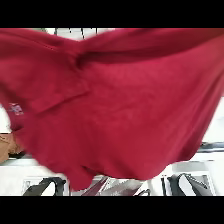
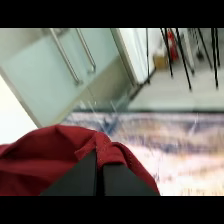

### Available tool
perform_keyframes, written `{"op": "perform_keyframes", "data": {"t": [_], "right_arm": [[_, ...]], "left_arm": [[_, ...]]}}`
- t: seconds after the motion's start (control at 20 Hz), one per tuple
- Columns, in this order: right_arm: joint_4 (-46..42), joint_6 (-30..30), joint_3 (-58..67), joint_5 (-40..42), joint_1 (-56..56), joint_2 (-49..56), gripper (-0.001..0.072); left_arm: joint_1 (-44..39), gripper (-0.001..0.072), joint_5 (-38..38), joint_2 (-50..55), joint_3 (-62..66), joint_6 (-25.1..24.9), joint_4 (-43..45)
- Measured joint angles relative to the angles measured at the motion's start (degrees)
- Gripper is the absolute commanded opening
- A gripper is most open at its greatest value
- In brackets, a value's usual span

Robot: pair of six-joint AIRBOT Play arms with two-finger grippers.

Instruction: Fold the shirts.

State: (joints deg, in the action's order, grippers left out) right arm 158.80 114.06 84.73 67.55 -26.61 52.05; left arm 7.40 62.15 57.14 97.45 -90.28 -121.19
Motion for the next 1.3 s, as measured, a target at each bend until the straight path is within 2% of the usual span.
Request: {"op": "perform_keyframes", "data": {"t": [0.15,0.25,0.45,0.65,0.8,1.0,1.3], "right_arm": [[-3.6,2.7,-18.1,-13.2,5.2,5.1,0.0022],[-2.1,5.8,-25.1,-20.9,7.3,12.8,0.0021],[1.4,9.7,-23.8,-26.0,9.2,33.0,0.0021],[2.6,8.5,-12.5,-25.2,9.6,48.0,0.0022],[2.9,7.0,-4.7,-23.8,9.6,53.3,0.0022],[1.4,5.9,-0.2,-19.0,8.7,55.6,0.0022],[-9.9,3.3,1.0,-8.6,7.9,56.3,0.0021]], "left_arm": [[-5.2,0.0016,-3.5,10.6,-7.5,-1.3,6.9],[-6.5,0.0016,-7.3,19.3,-10.3,-1.7,9.4],[-6.0,0.0017,-11.7,38.2,-6.2,-1.9,7.8],[-5.8,0.0017,-12.5,52.2,5.6,-1.9,3.3],[-6.4,0.0016,-12.5,57.0,13.8,-1.3,1.6],[-7.0,0.0016,-10.6,56.9,17.3,-0.8,2.2],[-6.6,0.0016,-1.0,53.4,13.2,1.2,10.5]]}}
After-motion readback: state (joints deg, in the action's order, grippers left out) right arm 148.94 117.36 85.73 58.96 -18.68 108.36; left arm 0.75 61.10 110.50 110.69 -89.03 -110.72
